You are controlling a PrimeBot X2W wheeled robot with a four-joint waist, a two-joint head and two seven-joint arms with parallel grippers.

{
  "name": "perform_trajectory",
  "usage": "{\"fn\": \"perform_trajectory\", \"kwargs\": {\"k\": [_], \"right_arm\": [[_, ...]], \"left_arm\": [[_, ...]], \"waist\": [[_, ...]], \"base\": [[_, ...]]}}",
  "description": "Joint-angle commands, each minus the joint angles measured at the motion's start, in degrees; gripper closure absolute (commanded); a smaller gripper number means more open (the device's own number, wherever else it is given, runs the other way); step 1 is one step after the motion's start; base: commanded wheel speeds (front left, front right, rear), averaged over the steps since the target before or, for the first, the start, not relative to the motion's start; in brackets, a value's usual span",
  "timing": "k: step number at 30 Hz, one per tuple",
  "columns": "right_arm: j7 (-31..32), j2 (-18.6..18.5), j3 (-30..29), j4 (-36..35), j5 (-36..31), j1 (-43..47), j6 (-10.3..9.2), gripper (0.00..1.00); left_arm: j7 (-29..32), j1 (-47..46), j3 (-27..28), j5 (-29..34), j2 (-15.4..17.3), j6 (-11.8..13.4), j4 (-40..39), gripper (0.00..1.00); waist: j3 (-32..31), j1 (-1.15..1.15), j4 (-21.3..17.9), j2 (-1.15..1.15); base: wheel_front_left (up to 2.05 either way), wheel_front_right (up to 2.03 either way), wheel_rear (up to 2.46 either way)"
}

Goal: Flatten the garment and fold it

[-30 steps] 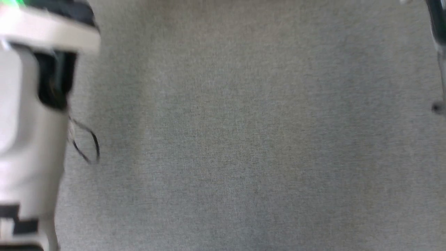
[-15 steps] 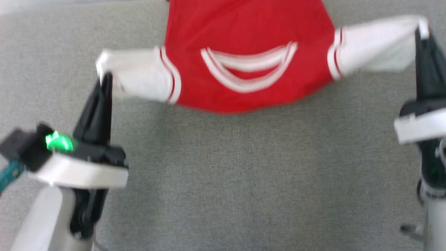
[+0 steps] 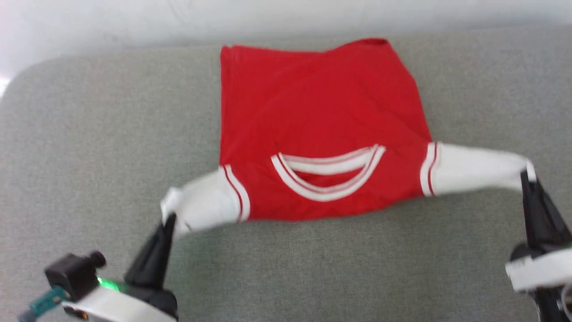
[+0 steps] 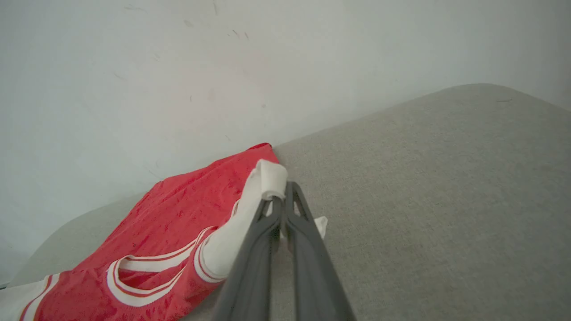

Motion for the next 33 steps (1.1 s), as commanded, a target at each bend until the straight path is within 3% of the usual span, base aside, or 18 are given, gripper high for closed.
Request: {"fn": "perform_trajectory", "kwargs": {"k": [1,9,17,33], "right_arm": [[0.52,0.23,-0.74,-0.29,0.57,1.85,-0.04,1.00],[5.12,0.29,-1.98,-0.93,3.01,9.18,-0.04,1.00],[16.15,0.29,-0.93,-2.39,4.13,16.13,-0.04,1.00],[29.88,0.30,-2.45,-9.22,9.32,27.11,-0.04,1.00]], "left_arm": [[1.08,1.39,-0.61,-0.66,0.78,-0.12,-0.19,1.00],[5.27,7.30,-1.59,-4.04,1.85,0.66,-1.63,1.00],[10.53,12.78,-2.60,-6.88,3.61,2.57,-4.08,1.00],[11.78,20.96,-0.18,-9.95,5.52,5.59,-10.38,1.00]], "waist": [[-2.03,0.01,0.20,0.00],[-5.41,0.01,0.14,0.00],[-8.59,0.01,-0.25,0.00],[-8.60,0.01,0.01,0.00]], "base": [[0.00,0.00,0.00],[0.00,0.00,0.00],[0.00,0.00,0.00],[0.00,0.00,0.00]]}}
